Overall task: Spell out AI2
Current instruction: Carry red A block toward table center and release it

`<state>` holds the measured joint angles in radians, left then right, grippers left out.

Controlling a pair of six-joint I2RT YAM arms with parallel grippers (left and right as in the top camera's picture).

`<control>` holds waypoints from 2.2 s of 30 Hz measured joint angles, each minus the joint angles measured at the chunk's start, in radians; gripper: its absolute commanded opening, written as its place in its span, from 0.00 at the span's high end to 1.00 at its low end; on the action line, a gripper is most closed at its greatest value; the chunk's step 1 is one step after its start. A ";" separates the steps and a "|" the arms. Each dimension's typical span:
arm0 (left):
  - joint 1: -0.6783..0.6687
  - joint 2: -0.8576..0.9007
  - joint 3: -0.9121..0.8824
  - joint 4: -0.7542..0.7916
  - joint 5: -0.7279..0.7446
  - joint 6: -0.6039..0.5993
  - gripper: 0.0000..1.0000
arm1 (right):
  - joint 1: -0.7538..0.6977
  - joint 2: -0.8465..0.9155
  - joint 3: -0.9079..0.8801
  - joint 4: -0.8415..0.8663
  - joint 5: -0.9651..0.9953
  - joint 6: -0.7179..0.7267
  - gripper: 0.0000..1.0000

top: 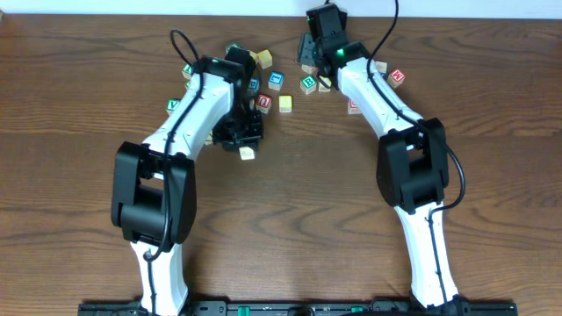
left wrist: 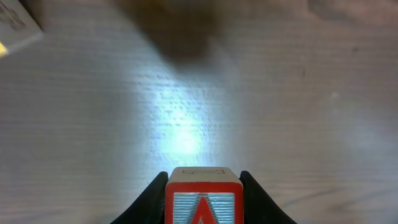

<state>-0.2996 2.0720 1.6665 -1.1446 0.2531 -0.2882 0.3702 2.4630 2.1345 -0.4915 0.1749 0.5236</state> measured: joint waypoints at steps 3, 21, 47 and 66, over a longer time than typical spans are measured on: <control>-0.005 -0.005 -0.005 -0.006 -0.013 -0.003 0.81 | -0.013 0.000 0.000 0.000 -0.006 0.001 0.31; -0.072 -0.449 -0.468 0.398 -0.185 -0.182 0.79 | -0.032 0.000 0.000 -0.013 -0.100 0.007 0.26; -0.156 -0.298 -0.546 0.703 -0.185 -0.309 0.81 | -0.024 0.000 0.000 -0.019 -0.119 0.006 0.22; -0.286 -0.217 -0.546 0.810 -0.285 -0.321 0.81 | -0.026 0.000 0.000 -0.025 -0.110 0.006 0.18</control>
<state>-0.5861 1.8553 1.1202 -0.3347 -0.0319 -0.6094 0.3443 2.4630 2.1345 -0.5163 0.0647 0.5293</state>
